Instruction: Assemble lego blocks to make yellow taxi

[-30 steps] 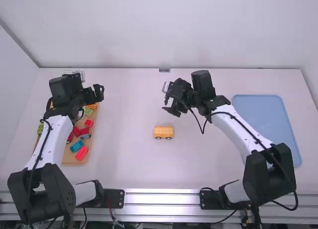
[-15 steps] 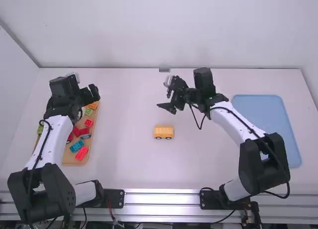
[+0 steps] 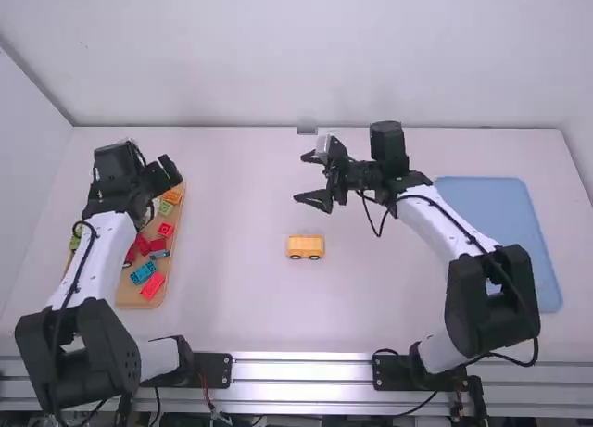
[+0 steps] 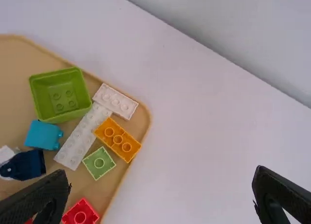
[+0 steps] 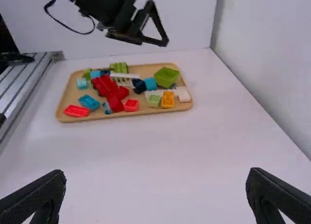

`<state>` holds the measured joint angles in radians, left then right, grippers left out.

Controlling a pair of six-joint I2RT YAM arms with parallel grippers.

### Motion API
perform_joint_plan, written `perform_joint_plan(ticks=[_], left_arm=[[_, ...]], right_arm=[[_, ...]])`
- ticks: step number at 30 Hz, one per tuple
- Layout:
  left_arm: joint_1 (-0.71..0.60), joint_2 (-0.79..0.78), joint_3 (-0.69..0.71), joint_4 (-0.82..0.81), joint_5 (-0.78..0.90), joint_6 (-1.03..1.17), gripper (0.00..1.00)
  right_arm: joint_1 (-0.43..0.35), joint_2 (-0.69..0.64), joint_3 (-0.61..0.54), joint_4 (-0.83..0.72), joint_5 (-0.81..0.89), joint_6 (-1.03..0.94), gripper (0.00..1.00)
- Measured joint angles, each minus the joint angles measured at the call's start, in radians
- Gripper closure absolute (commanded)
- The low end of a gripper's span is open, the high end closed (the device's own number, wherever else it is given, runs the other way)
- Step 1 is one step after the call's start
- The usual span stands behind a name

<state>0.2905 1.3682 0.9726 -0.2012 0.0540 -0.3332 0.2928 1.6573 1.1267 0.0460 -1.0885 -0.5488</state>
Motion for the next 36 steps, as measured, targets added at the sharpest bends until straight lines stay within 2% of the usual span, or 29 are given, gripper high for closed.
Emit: perform_joint_plan(ticks=[3, 6, 10, 14, 17, 19, 22, 27, 28, 30, 31, 32, 33, 36], left_arm=[[0.000, 0.084, 0.077, -0.031, 0.033, 0.009, 0.01], [0.000, 0.200, 0.236, -0.152, 0.051, 0.014, 0.01], [0.000, 0.406, 0.520, -0.406, 0.019, -0.012, 0.01], [0.000, 0.604, 0.735, -0.540, 0.004, -0.029, 0.01], [0.000, 0.760, 0.855, -0.603, 0.020, -0.038, 0.08], [0.000, 0.830, 0.895, -0.624, 0.044, -0.041, 0.08], [0.000, 0.904, 0.913, -0.639, 0.071, -0.085, 0.19], [0.000, 0.931, 0.912, -0.673, 0.064, -0.259, 0.12], [0.000, 0.931, 0.912, -0.686, 0.052, -0.325, 0.07], [0.000, 0.931, 0.912, -0.708, 0.035, -0.396, 0.07], [0.000, 0.931, 0.912, -0.714, 0.029, -0.415, 0.12], [0.000, 0.931, 0.912, -0.724, 0.012, -0.462, 0.26], [0.000, 0.931, 0.912, -0.731, -0.001, -0.477, 0.34], [0.000, 0.931, 0.912, -0.733, -0.015, -0.515, 0.35]], right_arm=[[0.012, 0.015, 0.000, -0.003, 0.021, 0.000, 0.02], [0.011, 0.016, 0.000, -0.003, 0.042, -0.003, 0.01], [0.009, 0.016, 0.000, -0.006, 0.072, -0.011, 0.02], [-0.005, 0.016, 0.000, -0.007, 0.091, -0.015, 0.02], [-0.023, 0.016, 0.000, -0.007, 0.101, -0.024, 0.02], [-0.032, 0.016, 0.000, -0.005, 0.101, -0.027, 0.01], [-0.042, 0.016, 0.000, -0.006, 0.105, -0.031, 0.01], [-0.051, 0.018, 0.000, -0.006, 0.105, -0.031, 0.01], [-0.051, 0.022, 0.000, -0.006, 0.106, -0.033, 0.01], [-0.051, 0.029, 0.000, -0.005, 0.116, -0.031, 0.02], [-0.051, 0.031, 0.000, -0.005, 0.121, -0.032, 0.02], [-0.051, 0.037, 0.000, -0.004, 0.132, -0.034, 0.01], [-0.051, 0.041, 0.000, -0.003, 0.138, -0.032, 0.01], [-0.051, 0.046, 0.000, -0.003, 0.150, -0.032, 0.01]])
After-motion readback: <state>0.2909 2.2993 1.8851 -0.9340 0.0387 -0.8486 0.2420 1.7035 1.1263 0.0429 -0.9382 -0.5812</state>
